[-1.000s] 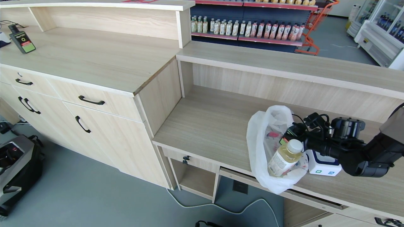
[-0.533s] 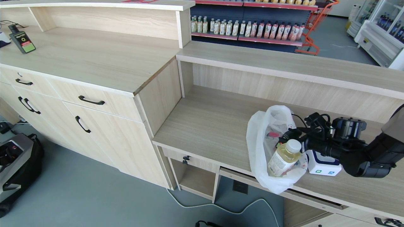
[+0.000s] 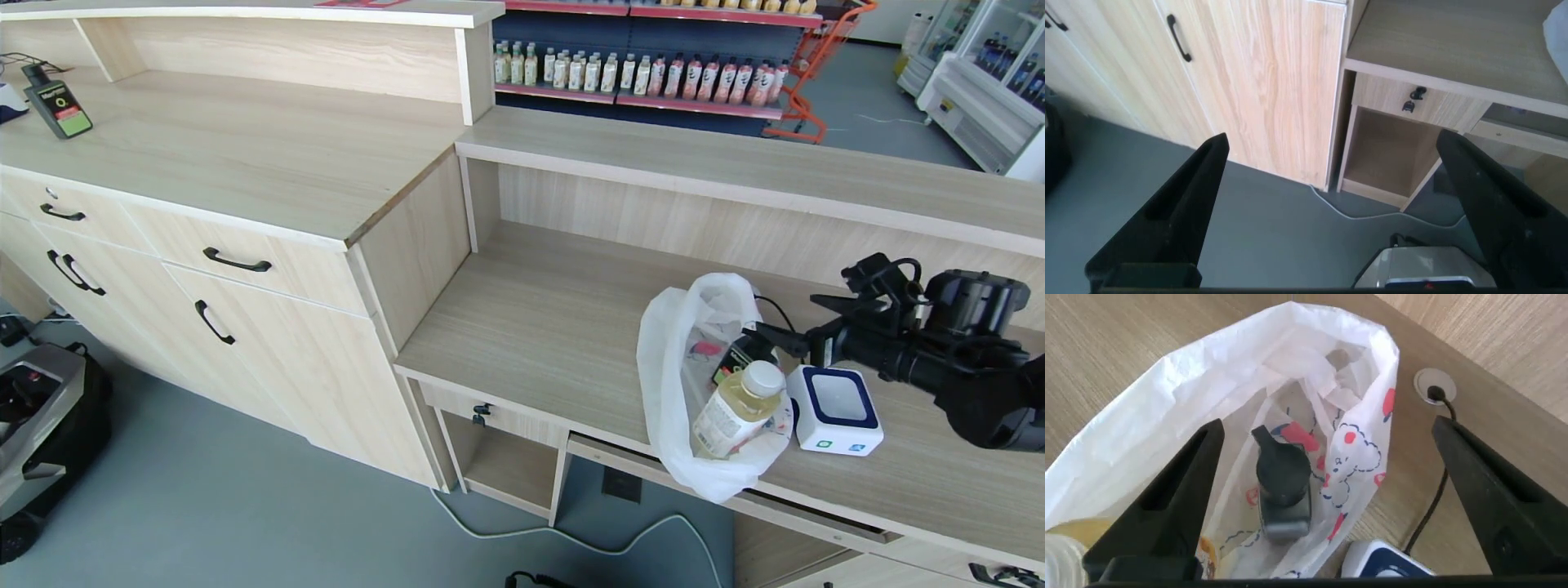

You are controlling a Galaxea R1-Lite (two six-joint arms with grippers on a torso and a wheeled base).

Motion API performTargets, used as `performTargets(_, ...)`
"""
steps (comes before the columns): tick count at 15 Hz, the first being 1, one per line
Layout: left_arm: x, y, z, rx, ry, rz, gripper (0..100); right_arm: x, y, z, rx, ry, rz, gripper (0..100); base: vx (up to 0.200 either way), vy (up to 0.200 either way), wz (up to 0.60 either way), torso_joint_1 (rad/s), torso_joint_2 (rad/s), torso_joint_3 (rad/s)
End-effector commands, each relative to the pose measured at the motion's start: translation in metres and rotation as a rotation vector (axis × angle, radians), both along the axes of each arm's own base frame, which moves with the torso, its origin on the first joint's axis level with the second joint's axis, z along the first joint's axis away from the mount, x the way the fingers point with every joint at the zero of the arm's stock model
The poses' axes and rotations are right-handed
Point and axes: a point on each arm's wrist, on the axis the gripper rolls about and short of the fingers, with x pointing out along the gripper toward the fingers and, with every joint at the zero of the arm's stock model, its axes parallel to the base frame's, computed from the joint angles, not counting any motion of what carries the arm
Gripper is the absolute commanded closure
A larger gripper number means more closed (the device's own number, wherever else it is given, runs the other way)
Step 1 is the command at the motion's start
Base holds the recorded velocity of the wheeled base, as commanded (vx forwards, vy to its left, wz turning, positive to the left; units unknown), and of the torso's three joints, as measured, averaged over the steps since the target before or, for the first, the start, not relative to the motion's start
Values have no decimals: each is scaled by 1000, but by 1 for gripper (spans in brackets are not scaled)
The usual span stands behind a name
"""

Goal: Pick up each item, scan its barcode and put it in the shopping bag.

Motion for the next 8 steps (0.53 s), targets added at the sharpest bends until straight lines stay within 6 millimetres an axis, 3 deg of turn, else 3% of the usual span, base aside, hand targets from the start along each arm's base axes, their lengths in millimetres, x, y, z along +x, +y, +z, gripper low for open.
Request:
performTargets(1, 0, 0, 0, 0, 0, 0, 0, -61, -18, 40, -56, -69, -87, 0, 0, 0, 0, 0, 0, 0)
performTargets(2, 0, 0, 0, 0, 0, 0, 0, -80, -21, 54, -65, -85, -113, 0, 0, 0, 0, 0, 0, 0)
performTargets(3, 0, 0, 0, 0, 0, 0, 0, -87, -22, 59, -70, -91, -125, 0, 0, 0, 0, 0, 0, 0)
performTargets(5, 0, 0, 0, 0, 0, 0, 0, -121, -24, 87, -90, -122, -203, 0, 0, 0, -600, 5, 7, 0)
performTargets(8, 0, 0, 0, 0, 0, 0, 0, -161, -21, 107, -83, -92, -312, 0, 0, 0, -600, 3, 4, -1)
